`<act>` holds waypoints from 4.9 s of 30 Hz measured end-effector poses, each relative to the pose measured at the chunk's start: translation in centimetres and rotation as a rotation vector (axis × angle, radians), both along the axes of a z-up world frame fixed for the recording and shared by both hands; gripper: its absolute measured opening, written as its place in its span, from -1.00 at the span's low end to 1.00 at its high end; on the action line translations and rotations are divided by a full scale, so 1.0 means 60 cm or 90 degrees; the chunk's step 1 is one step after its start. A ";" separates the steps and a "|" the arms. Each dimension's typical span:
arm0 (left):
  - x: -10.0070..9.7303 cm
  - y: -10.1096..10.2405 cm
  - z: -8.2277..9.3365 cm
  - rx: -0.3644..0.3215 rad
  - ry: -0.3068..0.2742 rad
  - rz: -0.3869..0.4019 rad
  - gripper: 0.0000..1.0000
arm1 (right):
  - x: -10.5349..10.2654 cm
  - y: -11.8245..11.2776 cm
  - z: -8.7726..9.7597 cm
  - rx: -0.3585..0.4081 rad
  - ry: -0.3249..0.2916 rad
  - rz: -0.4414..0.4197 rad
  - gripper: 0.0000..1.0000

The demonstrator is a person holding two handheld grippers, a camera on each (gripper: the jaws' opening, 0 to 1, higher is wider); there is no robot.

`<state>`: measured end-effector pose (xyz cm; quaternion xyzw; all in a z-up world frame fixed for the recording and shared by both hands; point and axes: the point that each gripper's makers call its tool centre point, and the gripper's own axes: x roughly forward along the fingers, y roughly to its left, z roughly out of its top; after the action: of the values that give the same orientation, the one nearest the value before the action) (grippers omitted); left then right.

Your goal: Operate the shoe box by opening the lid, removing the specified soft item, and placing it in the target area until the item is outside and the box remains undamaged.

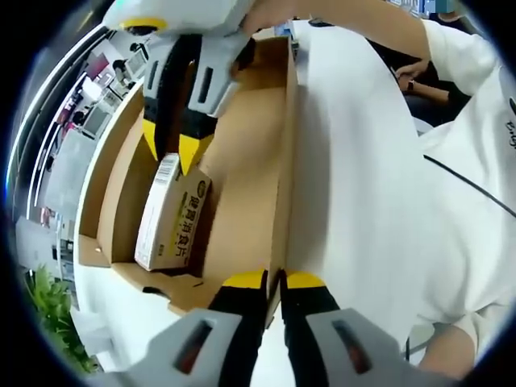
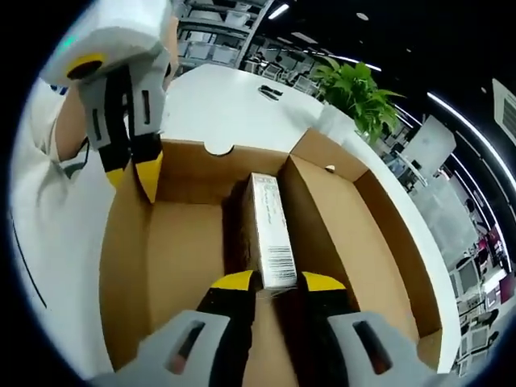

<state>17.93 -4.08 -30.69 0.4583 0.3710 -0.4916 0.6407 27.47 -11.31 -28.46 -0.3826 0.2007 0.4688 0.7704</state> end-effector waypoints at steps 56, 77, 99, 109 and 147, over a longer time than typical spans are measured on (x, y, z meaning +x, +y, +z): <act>-0.002 -0.003 0.000 -0.002 -0.002 -0.030 -0.90 | -0.031 0.023 -0.066 -0.297 0.291 0.025 -0.57; -0.006 -0.002 -0.001 0.002 0.004 -0.051 -0.92 | -0.061 0.009 -0.045 -0.320 0.265 0.053 -0.60; -0.002 -0.002 -0.001 -0.002 0.007 -0.041 -0.92 | -0.082 -0.118 0.021 -0.371 0.228 0.111 -0.60; -0.002 -0.002 0.000 -0.001 0.003 -0.037 -0.91 | -0.081 -0.138 0.039 -0.413 0.176 0.091 -0.60; -0.002 -0.004 0.000 -0.004 0.001 -0.040 -0.91 | -0.118 -0.200 0.112 -0.368 0.113 -0.008 -0.60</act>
<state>17.78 -4.30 -30.70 0.4672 0.3559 -0.5129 0.6261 20.41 -23.33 -21.75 -0.5424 0.3947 0.4192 0.6118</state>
